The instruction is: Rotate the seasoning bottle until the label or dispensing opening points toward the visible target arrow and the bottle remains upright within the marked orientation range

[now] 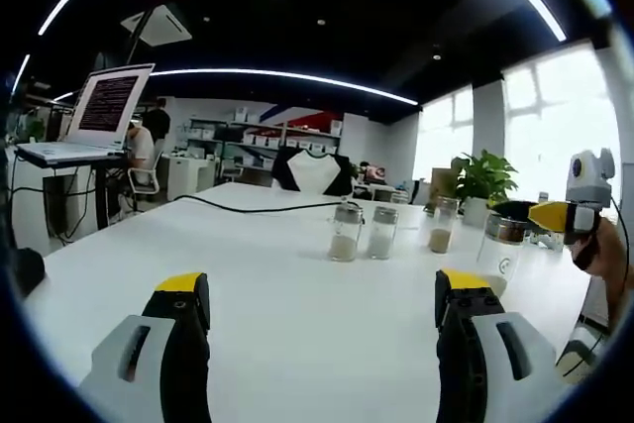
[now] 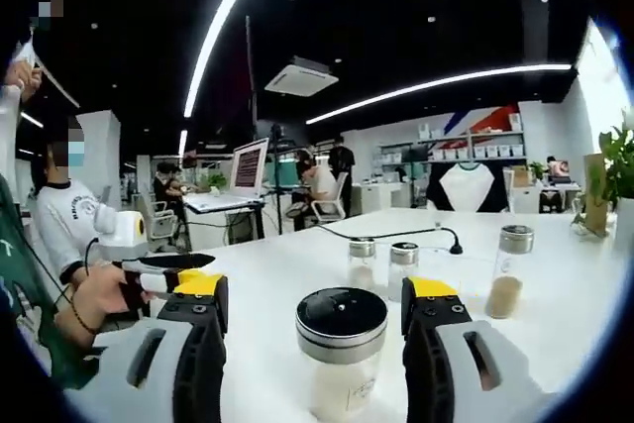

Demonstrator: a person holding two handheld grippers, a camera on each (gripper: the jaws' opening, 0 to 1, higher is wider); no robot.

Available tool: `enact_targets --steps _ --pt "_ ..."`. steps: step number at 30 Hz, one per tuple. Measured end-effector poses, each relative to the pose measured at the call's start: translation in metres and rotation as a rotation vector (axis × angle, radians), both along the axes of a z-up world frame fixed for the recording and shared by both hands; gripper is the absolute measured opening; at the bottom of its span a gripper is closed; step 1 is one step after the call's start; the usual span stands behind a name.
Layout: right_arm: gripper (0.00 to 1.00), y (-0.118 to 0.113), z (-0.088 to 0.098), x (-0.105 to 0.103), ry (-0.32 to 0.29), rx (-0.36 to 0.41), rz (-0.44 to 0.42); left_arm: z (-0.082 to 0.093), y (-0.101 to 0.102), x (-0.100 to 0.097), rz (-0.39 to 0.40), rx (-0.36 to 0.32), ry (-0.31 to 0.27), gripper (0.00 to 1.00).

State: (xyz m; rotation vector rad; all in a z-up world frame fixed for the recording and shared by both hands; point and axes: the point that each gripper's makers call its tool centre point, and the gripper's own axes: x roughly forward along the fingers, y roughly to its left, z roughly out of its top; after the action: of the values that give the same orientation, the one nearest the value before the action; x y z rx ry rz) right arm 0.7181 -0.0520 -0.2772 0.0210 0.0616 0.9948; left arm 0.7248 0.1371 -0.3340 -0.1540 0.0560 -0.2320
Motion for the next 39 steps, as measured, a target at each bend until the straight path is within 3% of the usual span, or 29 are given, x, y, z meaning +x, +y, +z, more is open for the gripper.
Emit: enact_targets --steps 1,3,4,15,20,23,28,35,39 --pt "0.73 -0.003 -0.001 0.001 0.000 -0.015 0.034 0.000 0.001 0.000 0.003 0.000 0.000 0.99" --pt "0.82 -0.013 0.001 0.012 0.023 0.003 0.012 0.000 0.003 0.000 0.008 -0.002 0.001 0.99" --pt "0.83 -0.012 -0.001 0.008 0.025 -0.015 0.061 0.000 0.003 0.000 0.009 -0.003 0.001 0.99" --pt "0.79 -0.019 -0.012 0.011 0.072 -0.008 0.286 0.002 0.001 -0.001 0.006 0.000 0.003 0.99" --pt "0.74 -0.017 -0.017 0.005 0.081 0.011 0.409 0.003 0.001 -0.002 0.006 0.003 0.001 0.99" --pt "0.65 -0.017 -0.022 0.009 0.097 0.017 0.431 0.002 0.001 -0.002 0.005 0.009 0.004 0.99" --pt "0.64 -0.012 -0.025 0.000 0.110 0.042 0.536 0.002 -0.001 -0.002 0.000 0.013 0.005 0.99" --pt "0.55 -0.001 -0.021 -0.008 0.094 0.064 0.616 0.001 -0.003 -0.002 -0.002 0.012 0.009 0.99" --pt "0.51 0.005 -0.021 -0.006 0.096 0.054 0.616 0.001 -0.002 -0.002 -0.003 0.011 0.010 0.99"
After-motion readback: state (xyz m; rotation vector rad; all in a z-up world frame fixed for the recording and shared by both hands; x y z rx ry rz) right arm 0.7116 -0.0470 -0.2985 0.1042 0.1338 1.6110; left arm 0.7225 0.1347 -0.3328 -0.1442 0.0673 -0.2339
